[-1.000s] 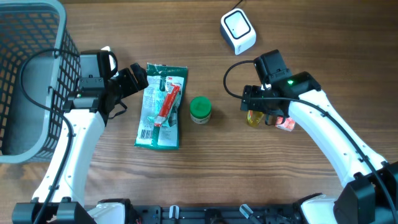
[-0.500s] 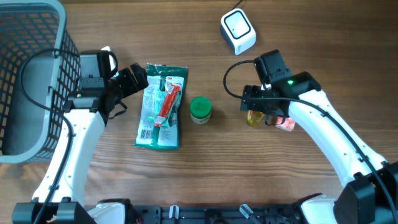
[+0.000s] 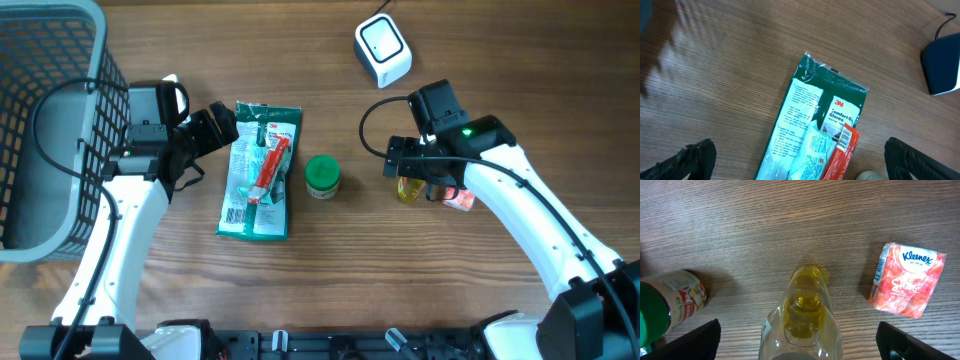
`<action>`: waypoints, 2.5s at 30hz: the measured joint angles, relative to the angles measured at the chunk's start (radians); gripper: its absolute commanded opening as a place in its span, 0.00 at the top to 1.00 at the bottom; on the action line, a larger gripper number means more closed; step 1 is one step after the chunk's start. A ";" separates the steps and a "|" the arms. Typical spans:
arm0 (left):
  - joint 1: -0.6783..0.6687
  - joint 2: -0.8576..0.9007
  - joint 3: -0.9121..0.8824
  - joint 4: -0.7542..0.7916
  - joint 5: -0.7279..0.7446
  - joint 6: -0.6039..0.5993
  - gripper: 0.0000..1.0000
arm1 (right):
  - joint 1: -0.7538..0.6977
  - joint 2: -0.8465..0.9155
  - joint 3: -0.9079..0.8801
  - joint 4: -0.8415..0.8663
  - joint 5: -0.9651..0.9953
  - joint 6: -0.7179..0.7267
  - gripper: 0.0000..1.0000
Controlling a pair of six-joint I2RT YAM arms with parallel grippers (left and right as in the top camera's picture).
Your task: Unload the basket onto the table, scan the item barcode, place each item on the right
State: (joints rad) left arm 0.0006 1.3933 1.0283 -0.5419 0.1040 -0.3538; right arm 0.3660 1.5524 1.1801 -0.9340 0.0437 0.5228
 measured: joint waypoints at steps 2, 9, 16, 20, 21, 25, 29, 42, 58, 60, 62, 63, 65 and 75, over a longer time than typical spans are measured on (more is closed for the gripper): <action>0.000 0.000 0.000 0.000 0.000 0.000 0.00 | 0.000 0.000 0.000 0.000 0.000 0.000 0.00; 0.000 0.000 0.000 0.000 0.000 0.000 0.00 | 0.000 0.000 0.000 0.000 0.000 0.000 0.00; 0.000 0.000 0.000 0.000 0.000 0.000 0.00 | 0.000 0.000 0.000 0.007 0.000 0.000 0.00; 0.000 0.000 0.000 0.000 0.000 0.000 0.00 | 0.000 0.000 0.000 0.008 0.000 0.000 0.00; 0.000 0.000 0.000 0.000 0.000 0.000 0.00 | 0.000 0.000 0.000 0.008 0.000 0.000 0.01; 0.000 0.000 0.000 0.000 0.000 0.000 0.00 | 0.000 0.000 0.000 0.008 0.000 0.000 0.07; 0.000 0.000 0.000 0.000 0.000 0.000 0.00 | 0.000 0.000 0.000 0.001 0.002 0.000 0.15; 0.000 0.000 0.000 0.000 0.000 0.000 0.00 | 0.000 0.000 0.000 -0.032 0.002 0.000 0.26; 0.000 0.000 0.000 0.000 0.000 0.000 0.00 | 0.000 0.000 0.000 -0.030 0.037 -0.011 0.46; 0.000 0.000 0.000 0.000 0.000 0.000 0.00 | 0.000 0.000 0.000 -0.029 0.037 -0.026 0.46; 0.000 0.000 0.000 0.000 0.000 0.000 0.00 | 0.000 0.000 0.000 -0.024 0.040 -0.052 0.46; 0.000 0.000 0.000 0.000 0.000 0.000 0.00 | 0.000 0.000 0.000 -0.019 0.040 -0.072 0.46; 0.000 0.000 0.000 0.000 0.000 0.000 0.00 | 0.000 0.000 0.000 -0.011 0.043 -0.099 0.41; 0.000 0.000 0.000 0.000 0.000 0.000 0.00 | 0.000 0.000 0.000 -0.002 0.031 -0.167 0.14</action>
State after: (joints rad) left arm 0.0006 1.3933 1.0283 -0.5419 0.1036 -0.3538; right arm 0.3660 1.5524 1.1801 -0.9356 0.0750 0.3553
